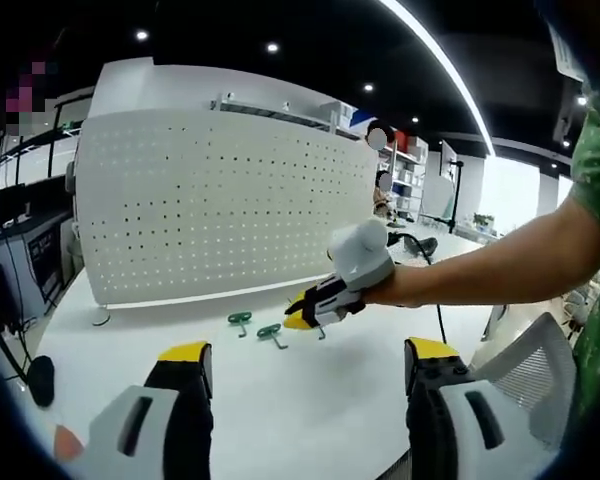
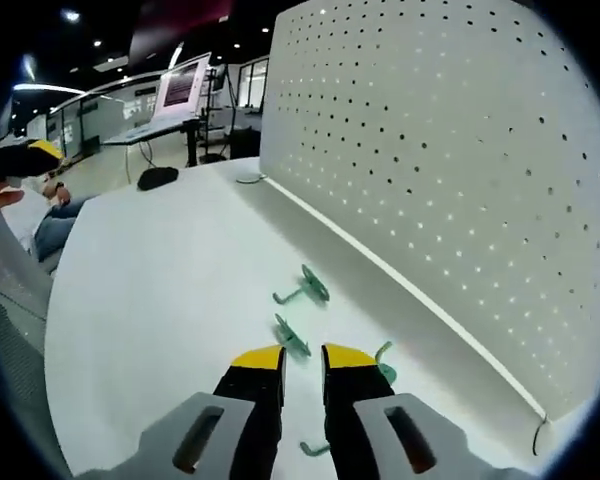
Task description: Insert the hook assembly into the mounting plate slot until the hook locks in place.
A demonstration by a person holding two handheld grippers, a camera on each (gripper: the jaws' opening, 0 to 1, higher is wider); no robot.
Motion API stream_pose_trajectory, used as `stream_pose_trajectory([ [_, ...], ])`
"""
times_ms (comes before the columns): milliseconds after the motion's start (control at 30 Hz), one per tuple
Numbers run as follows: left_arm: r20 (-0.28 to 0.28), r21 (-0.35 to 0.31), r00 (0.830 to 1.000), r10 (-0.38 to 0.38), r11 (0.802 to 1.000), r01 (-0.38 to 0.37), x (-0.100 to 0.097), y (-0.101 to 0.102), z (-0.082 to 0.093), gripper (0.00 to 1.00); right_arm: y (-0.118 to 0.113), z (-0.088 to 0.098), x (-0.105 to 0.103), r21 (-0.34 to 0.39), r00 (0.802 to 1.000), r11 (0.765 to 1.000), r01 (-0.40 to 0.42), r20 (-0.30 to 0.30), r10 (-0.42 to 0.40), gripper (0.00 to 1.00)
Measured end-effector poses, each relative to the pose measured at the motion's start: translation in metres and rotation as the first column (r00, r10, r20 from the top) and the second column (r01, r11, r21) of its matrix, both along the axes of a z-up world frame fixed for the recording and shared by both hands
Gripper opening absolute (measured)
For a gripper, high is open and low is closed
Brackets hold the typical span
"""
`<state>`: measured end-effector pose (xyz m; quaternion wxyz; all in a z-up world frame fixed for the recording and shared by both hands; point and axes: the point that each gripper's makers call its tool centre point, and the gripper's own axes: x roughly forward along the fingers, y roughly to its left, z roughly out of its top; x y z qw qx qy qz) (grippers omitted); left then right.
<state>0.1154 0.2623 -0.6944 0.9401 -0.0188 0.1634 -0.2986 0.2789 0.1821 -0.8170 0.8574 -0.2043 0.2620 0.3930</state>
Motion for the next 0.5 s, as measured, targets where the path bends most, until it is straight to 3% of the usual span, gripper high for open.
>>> stream_pose_trajectory([
  [500, -0.01, 0.003, 1.0, 0.005, 1.0, -0.005, 0.001, 0.002, -0.002, 0.79, 0.004, -0.011, 0.006, -0.054, 0.999, 0.997, -0.047, -0.001, 0.047, 0.09],
])
